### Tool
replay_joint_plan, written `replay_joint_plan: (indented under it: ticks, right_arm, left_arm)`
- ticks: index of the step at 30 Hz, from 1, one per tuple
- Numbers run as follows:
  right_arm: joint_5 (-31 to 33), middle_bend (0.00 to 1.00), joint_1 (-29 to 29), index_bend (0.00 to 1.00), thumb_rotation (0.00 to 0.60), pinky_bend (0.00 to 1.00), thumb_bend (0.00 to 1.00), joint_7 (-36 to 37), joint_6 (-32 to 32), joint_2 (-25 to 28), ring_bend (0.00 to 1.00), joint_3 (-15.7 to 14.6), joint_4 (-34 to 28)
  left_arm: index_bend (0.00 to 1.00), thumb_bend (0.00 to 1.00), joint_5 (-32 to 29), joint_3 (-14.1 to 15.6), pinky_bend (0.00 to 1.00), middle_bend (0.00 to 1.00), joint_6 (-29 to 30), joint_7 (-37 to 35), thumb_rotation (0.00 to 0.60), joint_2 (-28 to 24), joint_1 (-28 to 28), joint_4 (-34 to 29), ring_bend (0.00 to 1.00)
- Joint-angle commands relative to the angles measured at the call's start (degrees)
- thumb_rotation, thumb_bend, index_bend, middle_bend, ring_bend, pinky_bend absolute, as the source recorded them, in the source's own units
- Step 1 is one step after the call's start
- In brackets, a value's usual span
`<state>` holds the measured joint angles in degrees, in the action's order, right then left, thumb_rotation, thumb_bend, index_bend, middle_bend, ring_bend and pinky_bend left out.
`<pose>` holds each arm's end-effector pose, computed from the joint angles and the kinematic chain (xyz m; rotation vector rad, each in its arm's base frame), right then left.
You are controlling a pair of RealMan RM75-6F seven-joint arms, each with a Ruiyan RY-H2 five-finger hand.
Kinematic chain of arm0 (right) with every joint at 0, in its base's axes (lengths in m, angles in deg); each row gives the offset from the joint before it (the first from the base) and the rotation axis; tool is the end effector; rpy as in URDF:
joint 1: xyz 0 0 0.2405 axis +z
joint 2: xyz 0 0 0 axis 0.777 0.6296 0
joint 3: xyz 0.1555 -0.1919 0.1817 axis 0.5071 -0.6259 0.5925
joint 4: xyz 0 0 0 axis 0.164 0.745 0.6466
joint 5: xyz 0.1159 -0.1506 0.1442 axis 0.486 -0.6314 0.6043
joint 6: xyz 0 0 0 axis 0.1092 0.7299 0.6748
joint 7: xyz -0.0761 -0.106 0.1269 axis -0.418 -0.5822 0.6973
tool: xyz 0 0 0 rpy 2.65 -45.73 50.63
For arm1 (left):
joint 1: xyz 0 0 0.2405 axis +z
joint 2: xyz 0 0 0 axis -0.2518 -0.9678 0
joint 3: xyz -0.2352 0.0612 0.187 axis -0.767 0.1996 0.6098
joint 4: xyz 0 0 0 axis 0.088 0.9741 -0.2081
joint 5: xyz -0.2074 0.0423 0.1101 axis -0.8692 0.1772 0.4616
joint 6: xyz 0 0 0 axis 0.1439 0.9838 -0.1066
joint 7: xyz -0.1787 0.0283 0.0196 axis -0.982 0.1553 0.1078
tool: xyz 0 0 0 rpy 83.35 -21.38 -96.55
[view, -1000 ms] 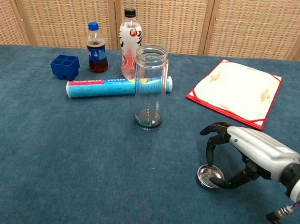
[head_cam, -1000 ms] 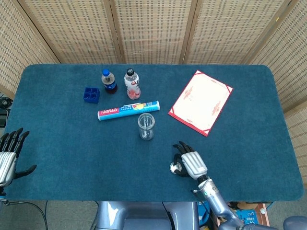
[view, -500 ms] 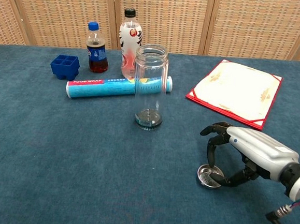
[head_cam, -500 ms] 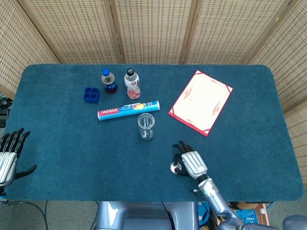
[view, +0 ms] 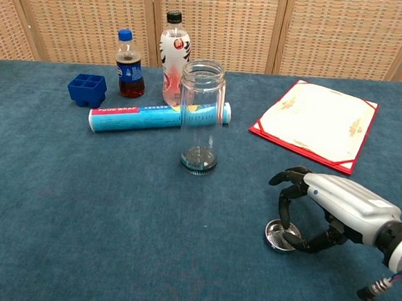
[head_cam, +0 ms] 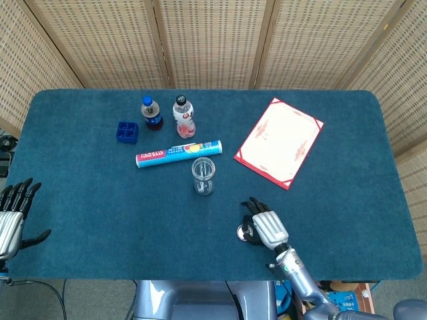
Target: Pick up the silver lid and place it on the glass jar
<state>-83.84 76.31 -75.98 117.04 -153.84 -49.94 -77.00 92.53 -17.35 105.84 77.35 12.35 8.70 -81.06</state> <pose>-0.2302 -0.3058 -0.1244 1.7969 -1.1752 1.0409 -0.3681 0.2290 0.1480 -1.4224 -0.8713 -0.8665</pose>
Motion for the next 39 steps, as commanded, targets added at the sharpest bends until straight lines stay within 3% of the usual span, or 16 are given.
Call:
replay_joint_plan:
  ticks: [1, 29, 39]
  right_arm:
    - [0.0, 0.24, 0.0, 0.63, 0.6, 0.22, 0.51, 0.0, 0.0, 0.1, 0.03, 0.1, -0.1]
    - [0.3, 0.24, 0.2, 0.65, 0.6, 0.22, 0.53, -1.7, 0.1, 0.9, 0.03, 0.1, -1.2]
    - [-0.4, 0.24, 0.0, 0.65, 0.6, 0.22, 0.53, -5.2, 2.8, 4.9, 0.03, 1.2, -6.4]
  left_arm:
    - [0.0, 0.18, 0.0, 0.0, 0.0, 0.0, 0.0, 0.0, 0.6, 0.0, 0.0, 0.0, 0.0]
    - [0.0, 0.18, -0.1, -0.1, 0.0, 0.0, -0.1, -0.1, 0.6, 0.0, 0.0, 0.1, 0.0]
    - [0.0, 0.18, 0.0, -0.1, 0.0, 0.0, 0.3, -0.3, 0.6, -0.1, 0.1, -0.1, 0.0]
